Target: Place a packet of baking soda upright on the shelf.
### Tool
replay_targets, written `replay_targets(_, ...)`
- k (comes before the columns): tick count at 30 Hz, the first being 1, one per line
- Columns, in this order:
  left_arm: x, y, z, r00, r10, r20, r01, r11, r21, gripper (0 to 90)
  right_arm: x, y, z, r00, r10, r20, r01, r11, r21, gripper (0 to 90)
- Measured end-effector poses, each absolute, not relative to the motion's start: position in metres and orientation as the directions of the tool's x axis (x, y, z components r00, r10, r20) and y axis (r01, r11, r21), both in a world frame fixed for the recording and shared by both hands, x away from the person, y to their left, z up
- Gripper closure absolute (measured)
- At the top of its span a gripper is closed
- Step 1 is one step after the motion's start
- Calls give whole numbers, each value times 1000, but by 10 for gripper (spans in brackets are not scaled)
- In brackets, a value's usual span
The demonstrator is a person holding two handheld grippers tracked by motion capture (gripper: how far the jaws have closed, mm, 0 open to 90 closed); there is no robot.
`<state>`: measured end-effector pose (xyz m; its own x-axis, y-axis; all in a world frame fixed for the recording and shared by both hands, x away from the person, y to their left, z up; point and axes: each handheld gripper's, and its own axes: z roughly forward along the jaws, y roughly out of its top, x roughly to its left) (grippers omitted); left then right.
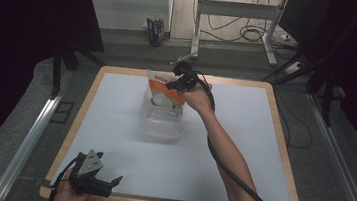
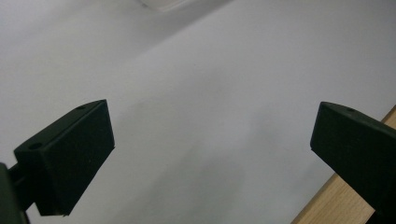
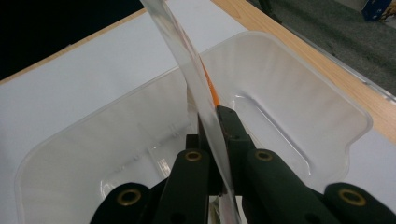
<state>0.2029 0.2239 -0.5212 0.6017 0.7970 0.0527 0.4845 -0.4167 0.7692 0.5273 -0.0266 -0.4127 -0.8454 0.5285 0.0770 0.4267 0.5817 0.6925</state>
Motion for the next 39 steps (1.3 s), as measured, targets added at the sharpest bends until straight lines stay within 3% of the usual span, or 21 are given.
replay_targets(4,203,224,-521,602,797,52,486,-416,769,0,528,-27,-412,-841,535,80,432,575,695,871)
replay_targets(7,203,224,-521,605,795,55,483,-421,767,0,527,-26,-411,-841,537,63,420,576,701,792)
replay_targets(8,203,223,-521,607,792,60,481,-427,766,0,526,-25,-410,-837,545,51,415,571,709,724)
replay_targets(10,202,223,-521,607,792,63,480,-429,766,0,525,-25,-408,-835,549,43,410,569,713,681)
replay_targets(12,202,222,-521,609,790,67,477,-433,764,0,522,-24,-404,-830,558,16,396,568,722,543)
replay_targets(13,202,222,-522,610,790,68,477,-435,764,0,522,-24,-404,-830,558,16,396,568,722,543)
replay_targets(16,202,222,-522,610,789,72,477,-438,762,0,519,-25,-400,-828,560,-11,375,569,732,403)
replay_targets(20,202,222,-522,608,791,69,478,-434,764,0,515,-31,-399,-833,553,-25,356,569,741,297)
replay_targets(39,202,221,-522,613,786,76,477,-445,758,0,507,-45,-408,-851,525,-9,348,577,739,48)
